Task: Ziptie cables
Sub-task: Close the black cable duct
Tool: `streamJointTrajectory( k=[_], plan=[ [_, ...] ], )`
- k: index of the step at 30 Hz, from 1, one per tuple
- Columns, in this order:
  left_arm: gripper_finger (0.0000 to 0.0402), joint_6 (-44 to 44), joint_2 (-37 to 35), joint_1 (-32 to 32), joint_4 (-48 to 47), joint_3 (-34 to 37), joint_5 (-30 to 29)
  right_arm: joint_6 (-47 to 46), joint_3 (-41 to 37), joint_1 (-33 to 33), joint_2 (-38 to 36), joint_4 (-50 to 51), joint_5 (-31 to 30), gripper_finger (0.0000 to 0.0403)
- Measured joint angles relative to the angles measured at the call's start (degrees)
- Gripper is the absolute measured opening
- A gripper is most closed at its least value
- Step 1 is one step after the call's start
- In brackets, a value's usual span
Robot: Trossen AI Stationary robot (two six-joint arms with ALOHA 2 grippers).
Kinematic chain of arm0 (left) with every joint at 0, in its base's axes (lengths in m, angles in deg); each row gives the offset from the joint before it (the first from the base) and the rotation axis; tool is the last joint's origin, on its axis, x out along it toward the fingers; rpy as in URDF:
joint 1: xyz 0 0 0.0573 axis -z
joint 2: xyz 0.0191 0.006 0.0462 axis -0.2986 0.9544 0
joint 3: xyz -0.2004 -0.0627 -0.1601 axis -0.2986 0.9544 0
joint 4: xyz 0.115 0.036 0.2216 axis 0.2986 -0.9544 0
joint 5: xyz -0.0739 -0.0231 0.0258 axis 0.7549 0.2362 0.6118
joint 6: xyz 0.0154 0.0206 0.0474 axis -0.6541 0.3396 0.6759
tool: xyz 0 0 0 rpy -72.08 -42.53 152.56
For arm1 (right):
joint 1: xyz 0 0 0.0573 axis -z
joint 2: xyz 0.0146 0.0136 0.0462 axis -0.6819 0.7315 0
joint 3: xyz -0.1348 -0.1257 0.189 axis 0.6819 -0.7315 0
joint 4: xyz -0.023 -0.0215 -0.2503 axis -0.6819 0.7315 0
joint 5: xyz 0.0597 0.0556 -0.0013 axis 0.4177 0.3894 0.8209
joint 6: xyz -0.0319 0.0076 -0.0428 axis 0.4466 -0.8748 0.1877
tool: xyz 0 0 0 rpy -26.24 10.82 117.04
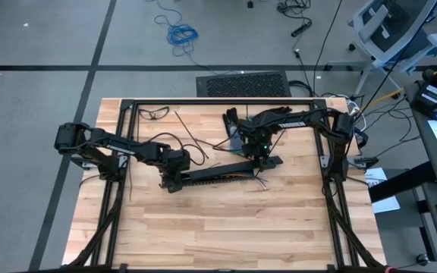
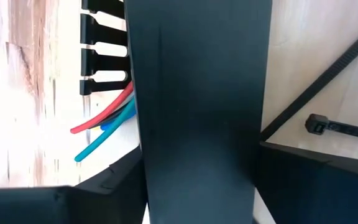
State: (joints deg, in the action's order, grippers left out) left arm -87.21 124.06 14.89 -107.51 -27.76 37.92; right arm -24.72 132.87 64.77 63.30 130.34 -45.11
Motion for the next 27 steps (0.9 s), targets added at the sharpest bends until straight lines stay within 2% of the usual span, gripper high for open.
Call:
streamJointTrajectory(
  k=[18,27],
  plan=[
    [0.0216,0.1,0.0,0.0,0.0,0.0,-0.3,0.0,0.0,0.0,-0.3,2.5,-1.8,0.0228],
    [0.0216,3.2,0.0,0.0,0.3,0.0,-0.3,-2.5,0.0,0.8,-5.1,2.5,-5.5,0.023]
  ],
)
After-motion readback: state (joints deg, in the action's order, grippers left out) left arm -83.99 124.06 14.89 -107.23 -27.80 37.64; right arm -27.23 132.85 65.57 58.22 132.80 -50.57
